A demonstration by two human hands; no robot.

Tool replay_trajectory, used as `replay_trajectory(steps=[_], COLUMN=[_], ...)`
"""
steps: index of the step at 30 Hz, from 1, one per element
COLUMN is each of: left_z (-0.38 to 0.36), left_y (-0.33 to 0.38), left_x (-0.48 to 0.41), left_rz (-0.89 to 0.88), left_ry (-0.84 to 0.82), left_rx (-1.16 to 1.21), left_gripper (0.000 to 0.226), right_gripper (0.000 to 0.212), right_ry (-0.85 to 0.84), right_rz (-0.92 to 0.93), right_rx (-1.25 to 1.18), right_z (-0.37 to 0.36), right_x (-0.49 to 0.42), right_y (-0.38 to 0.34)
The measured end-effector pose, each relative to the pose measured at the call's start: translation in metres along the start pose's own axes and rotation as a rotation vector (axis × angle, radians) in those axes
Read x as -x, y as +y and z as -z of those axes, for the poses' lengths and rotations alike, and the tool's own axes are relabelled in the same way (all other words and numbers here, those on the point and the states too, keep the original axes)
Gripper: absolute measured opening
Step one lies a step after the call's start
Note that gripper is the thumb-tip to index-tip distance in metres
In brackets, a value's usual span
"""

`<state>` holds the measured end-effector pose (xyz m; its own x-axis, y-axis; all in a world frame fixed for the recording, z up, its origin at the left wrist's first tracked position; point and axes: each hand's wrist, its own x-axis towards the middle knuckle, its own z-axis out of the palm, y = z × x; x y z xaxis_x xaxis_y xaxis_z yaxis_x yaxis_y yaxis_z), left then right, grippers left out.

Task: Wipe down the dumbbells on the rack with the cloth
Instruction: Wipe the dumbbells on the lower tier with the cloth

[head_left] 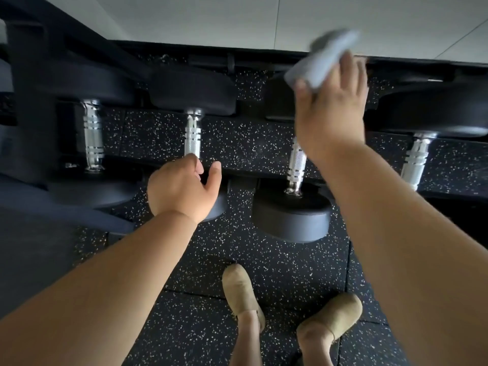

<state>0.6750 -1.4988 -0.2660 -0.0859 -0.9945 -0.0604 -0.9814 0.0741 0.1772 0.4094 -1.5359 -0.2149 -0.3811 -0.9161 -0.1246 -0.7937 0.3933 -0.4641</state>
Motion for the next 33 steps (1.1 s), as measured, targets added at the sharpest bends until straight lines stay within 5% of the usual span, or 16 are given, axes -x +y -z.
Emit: replay_trajectory(steps=[3,6,11,13,17,20,23,27,29,33], left_z=[0.002,0.002,0.001,0.001,0.000,-0.001,-0.002,-0.002,-0.001,-0.001], left_y=[0.000,0.001,0.003,0.003,0.001,0.000,0.000,0.001,0.001,0.000], left_x=[0.001,0.001,0.001,0.001,0.001,0.002,0.002,0.001,0.001,0.002], left_rz=[-0.017,-0.017,-0.009,-0.003,-0.007,-0.011,-0.006,-0.010,-0.008,-0.005], left_ry=[-0.015,-0.014,-0.023,-0.027,-0.029,-0.025,-0.022,-0.022,-0.035,-0.046], left_rx=[-0.031,-0.041,-0.051,-0.052,-0.068,-0.061,-0.051,-0.037,-0.055,-0.047], left_gripper=[0.052,0.052,0.053,0.053,0.051,0.051,0.051,0.050,0.050,0.048], right_gripper=[0.070,0.070,0.066,0.062,0.044,0.038,0.041,0.051,0.054,0.057], right_ry=[0.008,-0.024,-0.004,-0.045,-0.087,-0.009,0.111,0.054,0.040,0.175], right_rz=[0.229,0.388,-0.019,-0.034,0.439,0.562,0.478,0.007,-0.123,0.126], right_rx=[0.296,0.344,-0.116,0.011,0.539,0.458,0.251,-0.135,-0.077,0.292], right_z=[-0.010,0.001,0.011,0.007,-0.014,-0.011,-0.003,0.007,-0.002,-0.021], right_x=[-0.008,-0.008,-0.019,-0.018,-0.007,-0.011,0.000,0.006,-0.006,-0.007], right_y=[-0.025,-0.007,0.013,-0.011,-0.031,-0.003,0.020,0.013,-0.009,-0.024])
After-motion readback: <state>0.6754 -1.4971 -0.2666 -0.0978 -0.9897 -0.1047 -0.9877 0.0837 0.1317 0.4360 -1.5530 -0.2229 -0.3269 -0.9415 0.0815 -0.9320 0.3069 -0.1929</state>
